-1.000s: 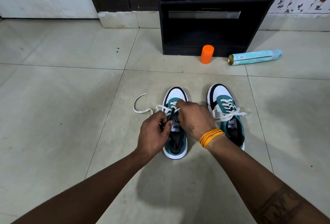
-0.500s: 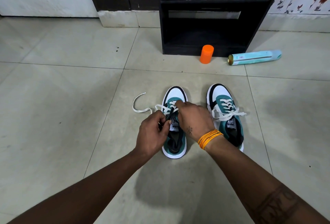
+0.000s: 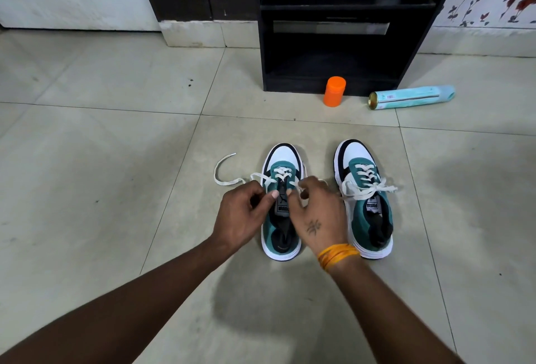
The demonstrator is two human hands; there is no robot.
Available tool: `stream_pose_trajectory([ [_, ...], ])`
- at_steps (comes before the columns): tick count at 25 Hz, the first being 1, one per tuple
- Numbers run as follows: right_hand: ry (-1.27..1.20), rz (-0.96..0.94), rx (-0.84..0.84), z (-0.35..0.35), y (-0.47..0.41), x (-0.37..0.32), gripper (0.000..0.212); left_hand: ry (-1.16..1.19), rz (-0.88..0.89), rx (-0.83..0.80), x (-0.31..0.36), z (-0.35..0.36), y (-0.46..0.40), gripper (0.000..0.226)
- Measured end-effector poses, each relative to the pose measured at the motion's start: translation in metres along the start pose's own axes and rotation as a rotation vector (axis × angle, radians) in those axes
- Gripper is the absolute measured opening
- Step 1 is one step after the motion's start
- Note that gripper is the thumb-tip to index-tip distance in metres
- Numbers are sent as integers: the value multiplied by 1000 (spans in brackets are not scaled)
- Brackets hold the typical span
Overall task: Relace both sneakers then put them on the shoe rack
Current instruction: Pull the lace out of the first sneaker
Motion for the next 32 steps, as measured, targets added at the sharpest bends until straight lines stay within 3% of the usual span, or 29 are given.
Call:
stream_pose_trajectory([
  [2, -11, 11, 13, 10, 16, 1, 27, -31, 58, 29, 4, -6, -10, 33],
  [5, -98, 3, 64, 18, 26, 5, 24, -210, 311, 66, 18, -11, -37, 4],
  [9, -160, -18, 110, 20, 26, 4, 28, -753, 583, -368, 33, 11, -68, 19],
  [11, -179, -18, 119, 20, 26, 5, 27, -900, 658, -447, 39, 12, -74, 16],
  [13, -193, -20, 132, 21, 28, 6, 26, -815, 623, -381, 39, 12, -77, 11],
  [17, -207, 1, 161, 22, 29, 4, 24, -52, -105, -18, 16, 3, -73, 4],
  [18, -204, -3, 165, 21, 29, 4, 23, -13, -136, -3, 12, 3, -71, 6],
  [19, -202, -5, 167, 21, 29, 4, 23, -56, -58, -22, 11, 3, -70, 10],
  [21, -205, -2, 166, 21, 29, 5, 23, -313, 304, -123, 18, 3, -69, 22],
  [23, -204, -1, 172, 21, 29, 6, 24, -584, 561, -207, 21, 6, -67, 13],
  [24, -204, -2, 172, 21, 29, 6, 24, -585, 538, -188, 17, 11, -66, 8],
  [25, -205, -1, 168, 21, 29, 6, 24, -458, 408, -108, 13, 11, -67, 6],
  [27, -212, -1, 164, 21, 30, 5, 25, 70, -90, 39, -4, 11, -67, 6],
  [28, -215, -3, 166, 21, 30, 5, 25, 251, -248, 51, -12, 16, -65, 5],
  [29, -218, -5, 170, 20, 30, 5, 25, 263, -262, 41, -13, 17, -65, 3],
  [30, -220, -5, 172, 21, 30, 6, 24, 103, -141, 18, -7, 12, -67, 8],
  [32, -223, 3, 176, 21, 30, 7, 23, -426, 288, -26, 7, 8, -66, 28],
])
Point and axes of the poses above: each hand's wrist, its own y-axis away from the middle knuckle, its own z-axis out of the palm, x = y × z, the point moved 4 cm from there along -y, towards the middle knuckle, and after that the axes turned 6 degrees about -y, right-handed, at the moved point
